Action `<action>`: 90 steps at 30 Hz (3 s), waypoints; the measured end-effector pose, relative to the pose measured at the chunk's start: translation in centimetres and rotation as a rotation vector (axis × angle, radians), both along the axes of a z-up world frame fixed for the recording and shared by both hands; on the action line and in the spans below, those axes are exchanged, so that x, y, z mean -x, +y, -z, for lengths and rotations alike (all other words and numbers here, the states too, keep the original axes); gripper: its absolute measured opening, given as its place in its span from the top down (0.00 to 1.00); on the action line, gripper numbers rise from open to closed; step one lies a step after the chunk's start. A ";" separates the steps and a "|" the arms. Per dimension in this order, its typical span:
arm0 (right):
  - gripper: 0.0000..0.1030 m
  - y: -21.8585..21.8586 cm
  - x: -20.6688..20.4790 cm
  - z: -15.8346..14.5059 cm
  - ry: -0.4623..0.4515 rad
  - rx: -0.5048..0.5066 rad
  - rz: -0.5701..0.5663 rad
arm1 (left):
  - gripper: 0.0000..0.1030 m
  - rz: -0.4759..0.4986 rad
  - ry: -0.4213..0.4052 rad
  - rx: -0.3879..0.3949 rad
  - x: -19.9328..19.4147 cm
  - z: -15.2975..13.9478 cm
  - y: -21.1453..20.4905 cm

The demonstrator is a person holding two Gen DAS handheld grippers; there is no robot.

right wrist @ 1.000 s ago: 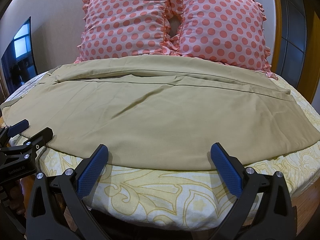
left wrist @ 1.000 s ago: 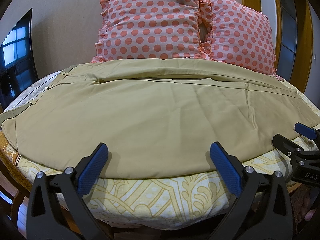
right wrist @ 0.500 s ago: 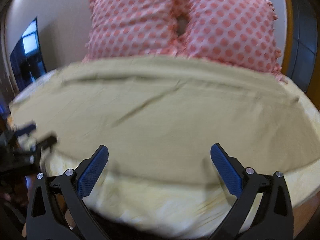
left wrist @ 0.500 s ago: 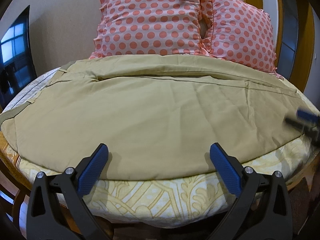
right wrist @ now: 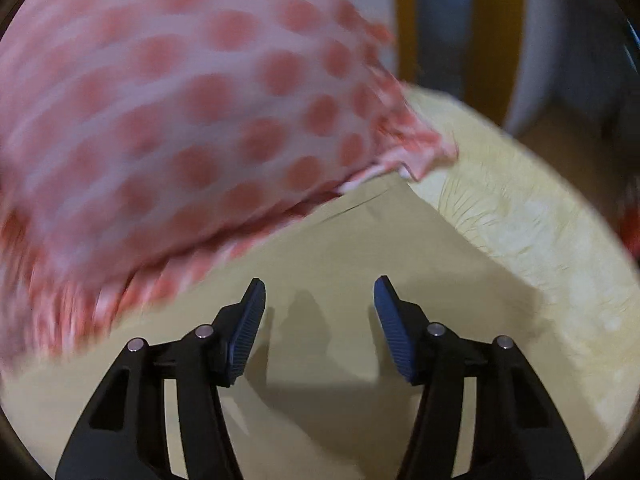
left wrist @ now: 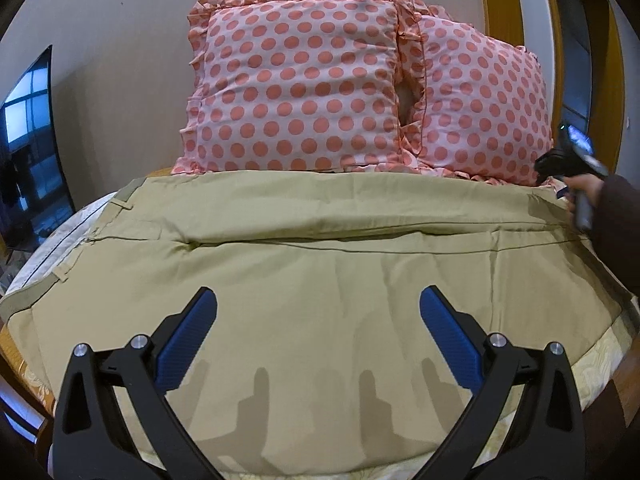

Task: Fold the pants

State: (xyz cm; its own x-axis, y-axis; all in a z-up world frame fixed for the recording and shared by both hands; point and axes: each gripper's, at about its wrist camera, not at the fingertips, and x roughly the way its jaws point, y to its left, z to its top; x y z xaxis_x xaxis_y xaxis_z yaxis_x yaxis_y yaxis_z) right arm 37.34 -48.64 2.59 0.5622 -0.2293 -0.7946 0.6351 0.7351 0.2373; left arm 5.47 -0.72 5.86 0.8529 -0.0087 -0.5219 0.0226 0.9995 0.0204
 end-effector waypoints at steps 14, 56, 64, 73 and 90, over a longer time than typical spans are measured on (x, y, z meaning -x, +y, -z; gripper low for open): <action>0.93 -2.0 -5.7 2.7 -0.041 0.040 0.030 | 0.02 0.016 0.045 0.001 -1.5 1.9 0.2; 0.99 -7.8 32.2 4.4 -0.733 -0.475 -0.005 | 0.02 -0.178 0.116 0.422 -12.5 -3.6 13.4; 0.99 -7.1 31.8 3.7 -0.718 -0.412 -0.017 | 0.04 -0.403 0.380 0.295 -28.1 -1.9 14.6; 0.99 -7.0 31.1 3.2 -0.691 -0.353 -0.062 | 0.87 -0.515 0.515 0.141 -33.2 2.6 15.5; 0.98 -9.1 32.6 6.4 -0.667 -0.442 -0.022 | 0.89 -0.401 0.148 0.492 4.0 -0.9 22.0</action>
State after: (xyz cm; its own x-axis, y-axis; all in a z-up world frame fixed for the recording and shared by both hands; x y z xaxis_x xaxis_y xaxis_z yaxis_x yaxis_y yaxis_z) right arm 4.73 -57.78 -3.82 0.9515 0.0447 -0.3043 0.2434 0.4953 0.8339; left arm 1.43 21.23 6.73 0.7590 0.0272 -0.6505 -0.3864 0.8229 -0.4166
